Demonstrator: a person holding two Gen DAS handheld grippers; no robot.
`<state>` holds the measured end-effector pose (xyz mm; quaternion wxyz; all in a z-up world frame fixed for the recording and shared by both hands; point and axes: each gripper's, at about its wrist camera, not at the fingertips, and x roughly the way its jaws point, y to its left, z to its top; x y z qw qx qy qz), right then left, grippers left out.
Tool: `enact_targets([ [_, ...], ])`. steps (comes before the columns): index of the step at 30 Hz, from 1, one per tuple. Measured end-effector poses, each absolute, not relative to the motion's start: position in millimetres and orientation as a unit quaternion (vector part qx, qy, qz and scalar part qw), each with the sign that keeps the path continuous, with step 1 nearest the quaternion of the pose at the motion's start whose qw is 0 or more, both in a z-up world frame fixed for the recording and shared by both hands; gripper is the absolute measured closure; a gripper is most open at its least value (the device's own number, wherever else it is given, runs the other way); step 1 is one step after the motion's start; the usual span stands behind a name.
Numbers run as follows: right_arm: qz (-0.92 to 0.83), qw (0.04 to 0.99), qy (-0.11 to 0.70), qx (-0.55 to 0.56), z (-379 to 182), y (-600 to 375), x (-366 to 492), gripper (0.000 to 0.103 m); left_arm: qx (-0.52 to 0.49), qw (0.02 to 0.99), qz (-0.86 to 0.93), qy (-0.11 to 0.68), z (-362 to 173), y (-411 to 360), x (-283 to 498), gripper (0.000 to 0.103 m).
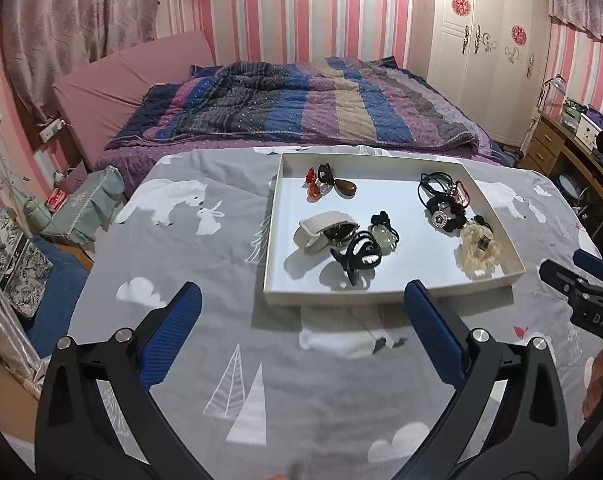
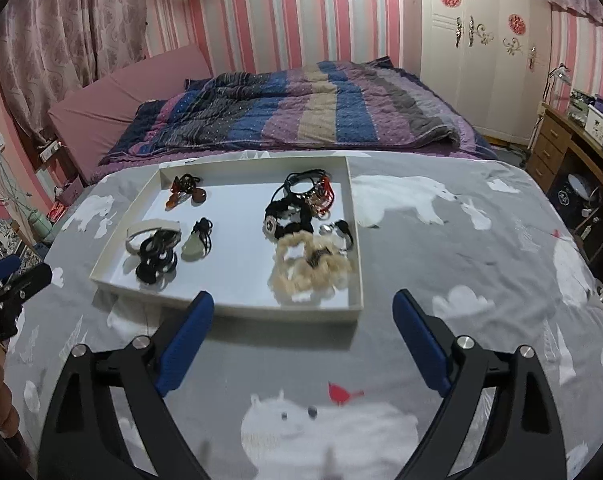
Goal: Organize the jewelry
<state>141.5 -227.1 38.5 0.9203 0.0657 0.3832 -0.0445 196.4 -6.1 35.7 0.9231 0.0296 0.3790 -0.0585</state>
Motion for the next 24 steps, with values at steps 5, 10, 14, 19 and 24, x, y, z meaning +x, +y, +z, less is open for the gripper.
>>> enact_targets([
  [5, -0.049, 0.926, 0.370, 0.059, 44, -224, 104, 0.006, 0.018, 0.927, -0.066, 0.368, 36, -1, 166, 0.003],
  [10, -0.055, 0.933, 0.351, 0.057, 45, -220, 70, 0.003, 0.017, 0.934, -0.057, 0.352, 37, 1, 139, 0.003],
  [14, -0.060, 0.935, 0.345, 0.060, 43, -217, 48, 0.003, 0.011, 0.937, -0.061, 0.345, 38, 2, 118, 0.003],
  [19, -0.075, 0.935, 0.341, 0.058, 38, -214, 26, 0.003, 0.010, 0.941, -0.060, 0.333, 37, 1, 92, 0.003],
  [24, -0.092, 0.938, 0.331, 0.044, 36, -208, 5, 0.003, 0.017, 0.943, -0.056, 0.328, 30, 0, 68, 0.003],
])
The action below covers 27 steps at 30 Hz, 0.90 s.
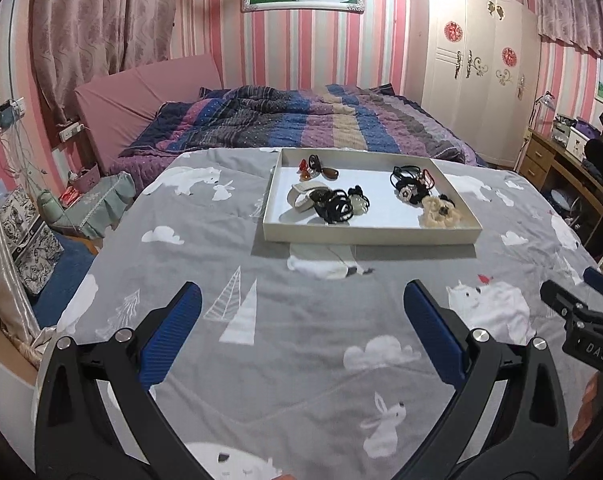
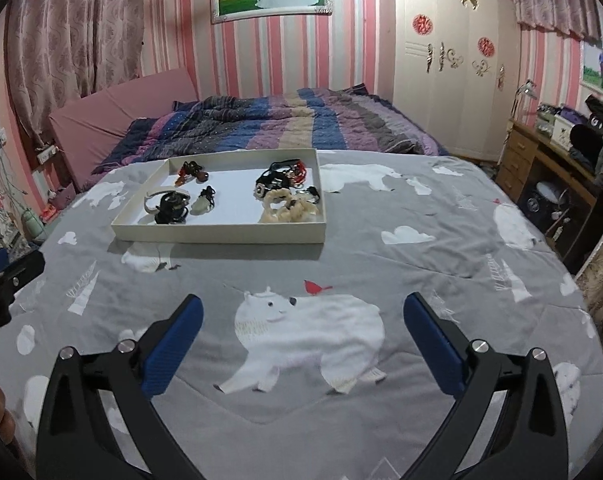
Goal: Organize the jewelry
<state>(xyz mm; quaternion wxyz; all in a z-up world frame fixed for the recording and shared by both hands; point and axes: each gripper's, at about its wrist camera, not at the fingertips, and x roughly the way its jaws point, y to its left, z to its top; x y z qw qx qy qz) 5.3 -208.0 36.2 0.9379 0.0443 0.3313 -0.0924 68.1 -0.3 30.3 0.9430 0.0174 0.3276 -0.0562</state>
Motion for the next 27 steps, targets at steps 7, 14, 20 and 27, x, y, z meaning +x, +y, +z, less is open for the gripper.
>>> enact_targets([
  [7, -0.099, 0.938, 0.330, 0.038, 35, -203, -10, 0.003, 0.018, 0.941, -0.060, 0.333, 25, 2, 51, 0.003],
  [14, -0.105, 0.938, 0.329, 0.018, 39, -196, -16, 0.003, 0.018, 0.941, -0.059, 0.332, 27, 4, 46, 0.003],
  [20, -0.110, 0.942, 0.316, 0.021, 48, -199, -23, 0.003, 0.019, 0.945, -0.056, 0.323, 33, 6, 40, 0.003],
  [27, -0.113, 0.942, 0.315, 0.027, 52, -203, -27, 0.003, 0.023, 0.948, -0.053, 0.312, 40, 5, 35, 0.003],
])
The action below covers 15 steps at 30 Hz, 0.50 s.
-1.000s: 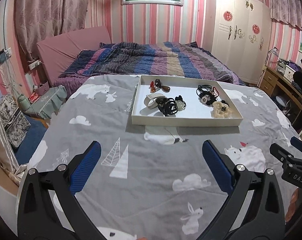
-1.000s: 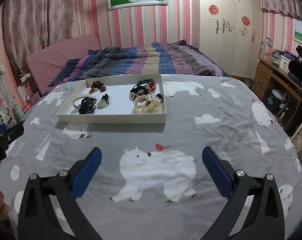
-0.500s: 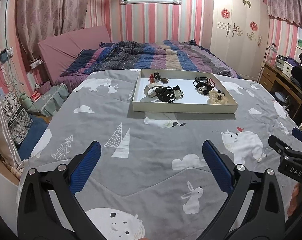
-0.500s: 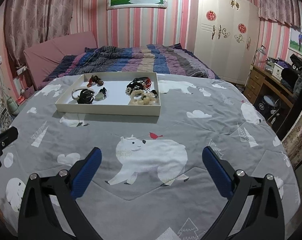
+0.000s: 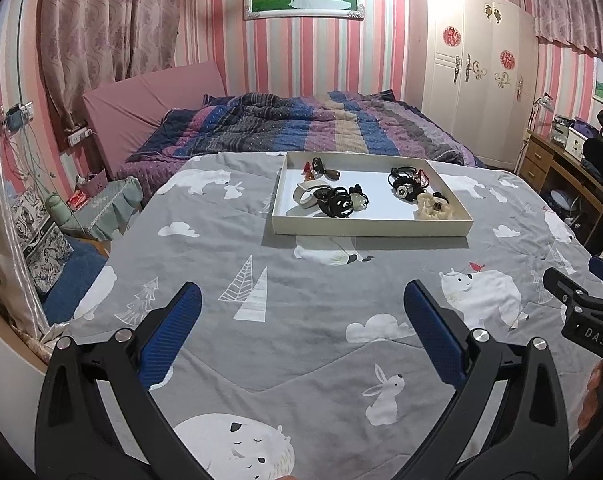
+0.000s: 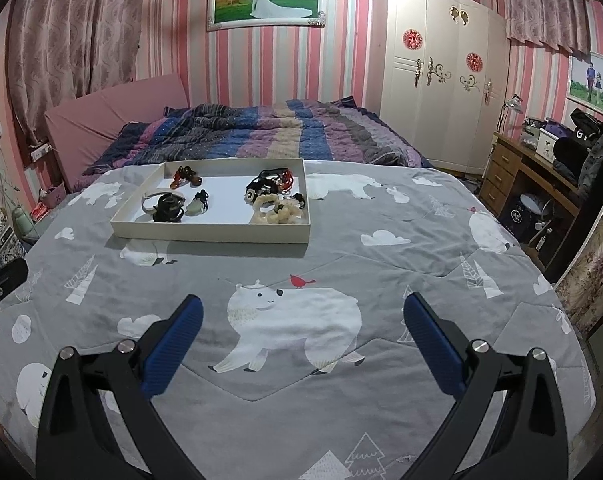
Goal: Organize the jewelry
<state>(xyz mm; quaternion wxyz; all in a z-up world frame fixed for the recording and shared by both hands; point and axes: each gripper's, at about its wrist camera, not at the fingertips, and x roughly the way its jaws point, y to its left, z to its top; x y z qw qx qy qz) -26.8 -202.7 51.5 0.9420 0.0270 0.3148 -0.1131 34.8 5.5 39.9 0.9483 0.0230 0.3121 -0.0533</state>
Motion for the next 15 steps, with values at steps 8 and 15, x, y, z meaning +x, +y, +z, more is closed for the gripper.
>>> enact_targets([
  [8, -0.117, 0.941, 0.316, 0.025, 52.5, -202.0, -27.2, 0.003, 0.025, 0.951, -0.054, 0.303, 45.2, 5.3, 29.2, 0.003],
  [15, -0.116, 0.941, 0.317, 0.022, 51.4, -200.6, -26.9, 0.003, 0.022, 0.950, -0.056, 0.305, 45.5, 6.7, 28.2, 0.003],
])
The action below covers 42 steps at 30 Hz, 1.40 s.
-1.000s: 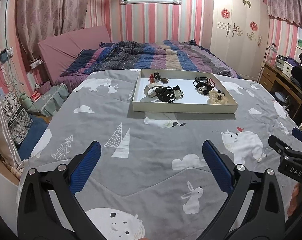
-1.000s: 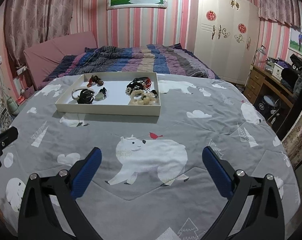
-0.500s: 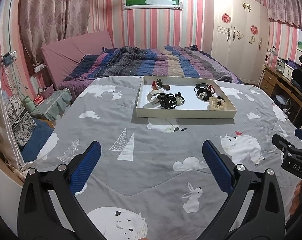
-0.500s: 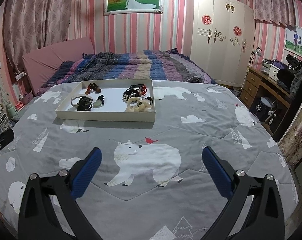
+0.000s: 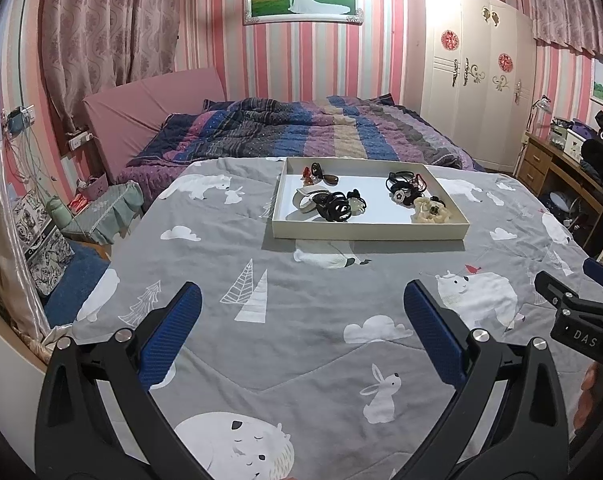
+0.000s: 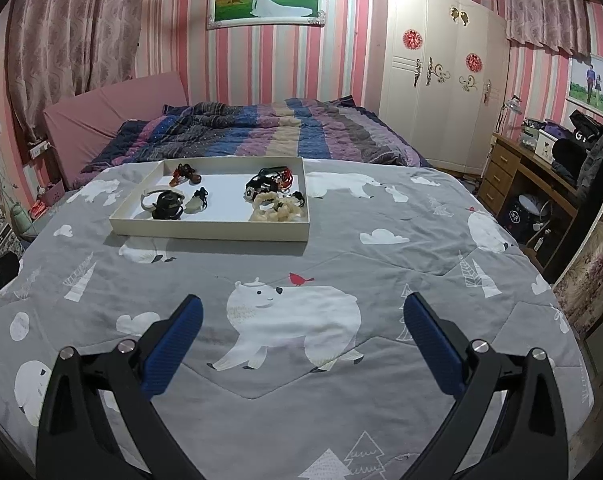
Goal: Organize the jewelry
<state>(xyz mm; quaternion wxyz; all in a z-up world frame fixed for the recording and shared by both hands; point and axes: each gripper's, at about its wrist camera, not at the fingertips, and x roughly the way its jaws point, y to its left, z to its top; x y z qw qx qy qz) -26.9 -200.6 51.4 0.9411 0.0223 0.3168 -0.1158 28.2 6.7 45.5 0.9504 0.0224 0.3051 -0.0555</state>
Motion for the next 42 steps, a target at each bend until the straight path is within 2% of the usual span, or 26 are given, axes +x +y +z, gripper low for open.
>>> enact_targets([
  [42, -0.129, 0.936, 0.326, 0.021, 44, -204, -21, 0.003, 0.050, 0.952, -0.040, 0.300, 40, -2, 30, 0.003],
])
